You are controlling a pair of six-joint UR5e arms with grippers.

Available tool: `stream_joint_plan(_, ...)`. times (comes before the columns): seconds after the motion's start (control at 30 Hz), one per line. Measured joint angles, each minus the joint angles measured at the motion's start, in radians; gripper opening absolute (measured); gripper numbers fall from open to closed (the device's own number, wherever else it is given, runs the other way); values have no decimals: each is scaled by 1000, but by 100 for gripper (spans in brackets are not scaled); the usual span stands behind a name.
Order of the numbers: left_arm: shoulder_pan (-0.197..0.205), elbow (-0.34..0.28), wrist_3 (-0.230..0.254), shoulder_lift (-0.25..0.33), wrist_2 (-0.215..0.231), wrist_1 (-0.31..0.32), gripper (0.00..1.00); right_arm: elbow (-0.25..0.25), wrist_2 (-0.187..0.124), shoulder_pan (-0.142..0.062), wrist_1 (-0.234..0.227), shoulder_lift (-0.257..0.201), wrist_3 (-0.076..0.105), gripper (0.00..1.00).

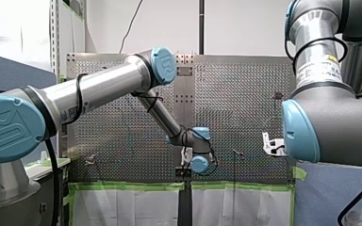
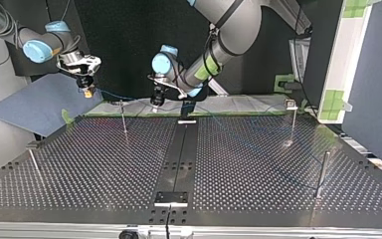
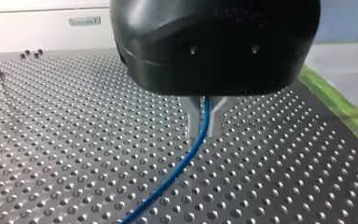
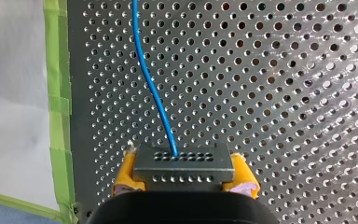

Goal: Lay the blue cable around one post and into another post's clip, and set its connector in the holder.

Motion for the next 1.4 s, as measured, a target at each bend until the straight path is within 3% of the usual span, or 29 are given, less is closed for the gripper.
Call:
stream_joint_plan(0.13, -1, 0, -7, 0, 13, -1, 3, 0, 0, 0, 0, 0, 0, 0)
stream_joint_plan(0.57, -15, 0, -29, 0, -9, -17, 3, 0, -2, 0, 0, 0, 9, 0)
stream_joint_plan(0.63, -16, 0, -40, 0, 2, -27, 13, 0, -2, 0, 0, 0, 9, 0)
stream_joint_plan(0.67, -16, 0, -46, 0, 8, -33, 13, 0, -2, 0, 0, 0, 9, 0)
stream_joint_plan(0.73, -15, 0, -62, 0, 19, -44, 28, 0, -2, 0, 0, 0, 9, 0)
stream_joint_plan(0.77, -15, 0, -70, 0, 22, -48, 28, 0, -2, 0, -2, 0, 9, 0)
stream_joint_plan(0.83, -17, 0, -86, 0, 26, -58, 41, 0, -2, 0, -7, 0, 9, 0)
stream_joint_plan(1.2, -30, 0, -90, 1, 33, -89, 44, -1, -2, 0, -45, 0, 21, 0)
stream_joint_plan(1.4, -38, 0, -82, 1, 68, -107, 44, -2, -2, 0, -62, 0, 31, 0)
